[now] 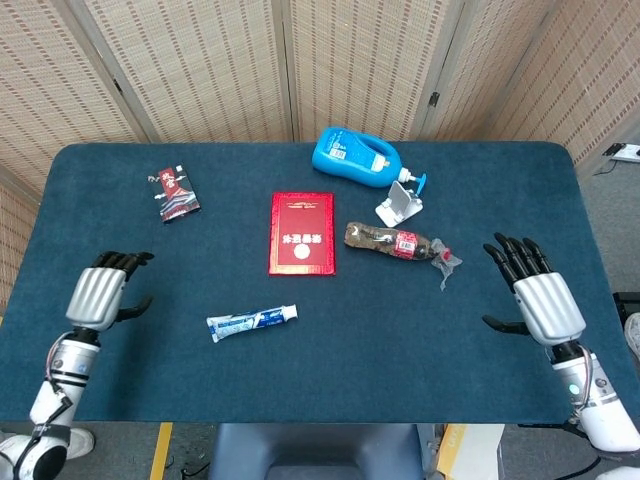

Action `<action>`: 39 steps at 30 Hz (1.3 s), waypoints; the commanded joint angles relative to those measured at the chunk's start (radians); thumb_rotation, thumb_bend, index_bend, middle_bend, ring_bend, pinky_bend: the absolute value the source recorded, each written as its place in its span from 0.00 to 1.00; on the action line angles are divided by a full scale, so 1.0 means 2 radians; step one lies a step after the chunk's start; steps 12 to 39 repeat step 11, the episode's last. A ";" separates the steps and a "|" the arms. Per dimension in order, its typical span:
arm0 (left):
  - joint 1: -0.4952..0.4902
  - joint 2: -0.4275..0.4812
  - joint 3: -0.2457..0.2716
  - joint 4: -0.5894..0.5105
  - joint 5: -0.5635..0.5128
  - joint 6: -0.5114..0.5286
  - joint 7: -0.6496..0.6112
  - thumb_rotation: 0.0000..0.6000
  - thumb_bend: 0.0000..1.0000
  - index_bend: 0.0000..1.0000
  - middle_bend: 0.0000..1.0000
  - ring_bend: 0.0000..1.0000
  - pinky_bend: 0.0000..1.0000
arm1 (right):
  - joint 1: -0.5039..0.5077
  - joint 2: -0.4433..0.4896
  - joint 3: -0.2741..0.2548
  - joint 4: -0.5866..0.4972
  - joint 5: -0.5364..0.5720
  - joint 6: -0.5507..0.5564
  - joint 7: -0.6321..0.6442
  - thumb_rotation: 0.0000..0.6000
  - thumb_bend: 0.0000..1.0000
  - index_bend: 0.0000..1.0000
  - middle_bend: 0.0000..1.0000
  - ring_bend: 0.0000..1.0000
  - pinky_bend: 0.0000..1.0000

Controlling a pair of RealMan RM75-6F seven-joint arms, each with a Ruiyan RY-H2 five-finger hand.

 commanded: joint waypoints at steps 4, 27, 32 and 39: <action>0.055 0.022 0.020 -0.011 0.020 0.061 -0.016 1.00 0.32 0.28 0.37 0.32 0.25 | -0.049 -0.013 -0.016 0.017 0.003 0.045 0.004 0.92 0.00 0.00 0.00 0.00 0.00; 0.102 0.023 0.036 -0.032 0.043 0.117 0.006 1.00 0.32 0.29 0.38 0.32 0.25 | -0.097 -0.022 -0.033 0.027 -0.006 0.082 0.029 0.93 0.00 0.00 0.00 0.00 0.00; 0.102 0.023 0.036 -0.032 0.043 0.117 0.006 1.00 0.32 0.29 0.38 0.32 0.25 | -0.097 -0.022 -0.033 0.027 -0.006 0.082 0.029 0.93 0.00 0.00 0.00 0.00 0.00; 0.102 0.023 0.036 -0.032 0.043 0.117 0.006 1.00 0.32 0.29 0.38 0.32 0.25 | -0.097 -0.022 -0.033 0.027 -0.006 0.082 0.029 0.93 0.00 0.00 0.00 0.00 0.00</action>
